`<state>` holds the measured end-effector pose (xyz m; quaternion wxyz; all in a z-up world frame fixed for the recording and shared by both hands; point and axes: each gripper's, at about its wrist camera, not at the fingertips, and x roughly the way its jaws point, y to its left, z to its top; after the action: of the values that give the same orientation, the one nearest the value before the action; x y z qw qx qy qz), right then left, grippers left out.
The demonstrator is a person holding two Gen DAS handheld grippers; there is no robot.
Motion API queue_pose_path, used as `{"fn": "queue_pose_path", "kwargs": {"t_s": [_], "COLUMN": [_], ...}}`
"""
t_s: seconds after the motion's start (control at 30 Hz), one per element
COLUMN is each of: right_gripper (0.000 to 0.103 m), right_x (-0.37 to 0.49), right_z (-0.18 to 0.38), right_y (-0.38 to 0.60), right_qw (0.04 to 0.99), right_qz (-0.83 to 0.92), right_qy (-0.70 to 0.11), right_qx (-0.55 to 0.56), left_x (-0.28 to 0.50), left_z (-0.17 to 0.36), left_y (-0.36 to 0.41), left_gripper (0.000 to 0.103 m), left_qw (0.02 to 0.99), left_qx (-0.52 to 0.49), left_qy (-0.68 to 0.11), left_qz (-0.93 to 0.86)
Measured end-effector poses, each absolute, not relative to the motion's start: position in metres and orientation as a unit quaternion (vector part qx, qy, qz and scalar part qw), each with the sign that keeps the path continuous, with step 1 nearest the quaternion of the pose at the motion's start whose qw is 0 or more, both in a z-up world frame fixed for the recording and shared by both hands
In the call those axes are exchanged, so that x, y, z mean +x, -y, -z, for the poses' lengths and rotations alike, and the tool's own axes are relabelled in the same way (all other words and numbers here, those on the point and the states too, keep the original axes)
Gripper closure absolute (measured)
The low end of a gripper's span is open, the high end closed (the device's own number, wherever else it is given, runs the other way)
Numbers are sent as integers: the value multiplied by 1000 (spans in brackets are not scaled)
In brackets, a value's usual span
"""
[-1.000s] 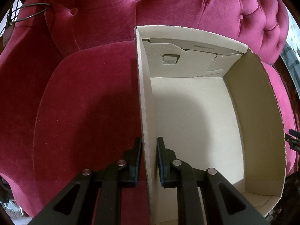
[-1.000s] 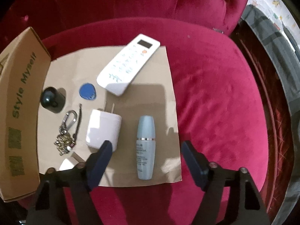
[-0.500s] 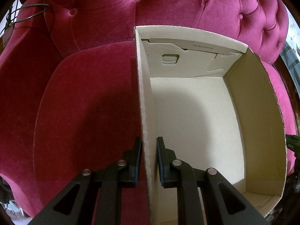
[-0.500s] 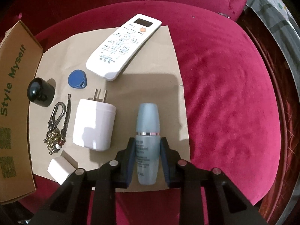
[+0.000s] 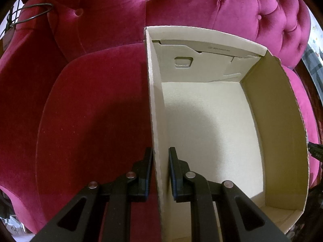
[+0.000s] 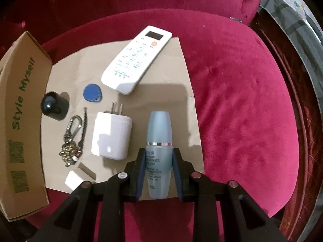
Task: Organize rigid objects
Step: 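Lift the blue bottle with the right tool and carry it over the box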
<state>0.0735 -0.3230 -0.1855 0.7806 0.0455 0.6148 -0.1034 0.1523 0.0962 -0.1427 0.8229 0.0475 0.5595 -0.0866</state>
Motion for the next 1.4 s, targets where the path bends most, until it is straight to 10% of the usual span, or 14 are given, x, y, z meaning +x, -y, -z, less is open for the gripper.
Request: {"fn": "queue_pose_path", "kwargs": {"t_s": [1.4], "right_gripper": [76], "right_x": [94], "right_z": [53], "right_y": [190], "right_qw": [814], "right_qz": [48], "right_qy": [-579], "right_qx": [0], "left_x": [151], "left_z": [144], "left_y": [-107], "left_gripper": [86], "left_qw": [818], "left_qx": [29], "left_qy": [-566], "left_qz": [96]}}
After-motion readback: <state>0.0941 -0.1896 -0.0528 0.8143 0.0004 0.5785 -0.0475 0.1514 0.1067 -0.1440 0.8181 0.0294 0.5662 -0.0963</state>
